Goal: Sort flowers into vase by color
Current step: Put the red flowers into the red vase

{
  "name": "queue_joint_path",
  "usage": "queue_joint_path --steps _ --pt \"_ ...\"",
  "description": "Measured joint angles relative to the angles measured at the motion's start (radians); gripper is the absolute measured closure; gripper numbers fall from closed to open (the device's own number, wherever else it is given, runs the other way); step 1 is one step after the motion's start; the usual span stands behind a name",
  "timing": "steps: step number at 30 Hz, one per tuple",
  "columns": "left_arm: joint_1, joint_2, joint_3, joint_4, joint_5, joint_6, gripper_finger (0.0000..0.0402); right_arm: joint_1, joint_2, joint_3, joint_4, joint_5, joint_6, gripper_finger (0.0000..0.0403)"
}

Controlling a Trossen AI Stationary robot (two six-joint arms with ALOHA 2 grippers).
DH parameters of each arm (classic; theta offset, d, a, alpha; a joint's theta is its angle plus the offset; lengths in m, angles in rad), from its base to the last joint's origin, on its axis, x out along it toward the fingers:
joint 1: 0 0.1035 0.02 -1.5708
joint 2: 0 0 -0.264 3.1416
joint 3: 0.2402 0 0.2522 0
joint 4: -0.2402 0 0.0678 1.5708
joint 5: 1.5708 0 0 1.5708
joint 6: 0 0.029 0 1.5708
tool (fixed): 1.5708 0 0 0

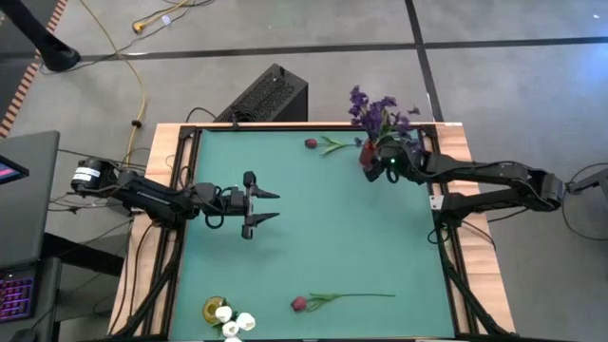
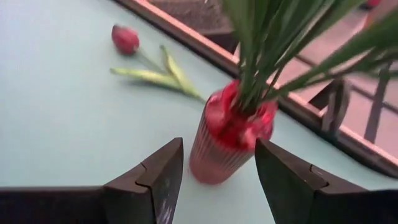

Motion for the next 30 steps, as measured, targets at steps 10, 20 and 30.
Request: queue_joint_path --steps 10,20,30 --pt "0.0 0.0 0.0 0.0 0.0 0.0 0.0187 0.004 -0.002 0.039 -0.202 -0.234 0.094 0.0177" --pt "0.0 0.0 0.0 0.0 0.0 0.009 0.0187 0.34 -0.002 0.13 -0.314 -0.441 0.256 0.0183" --pt "0.0 0.0 0.006 -0.008 0.0 0.007 0.0187 0.849 0.1 0.142 -0.037 -0.34 0.437 0.0188"
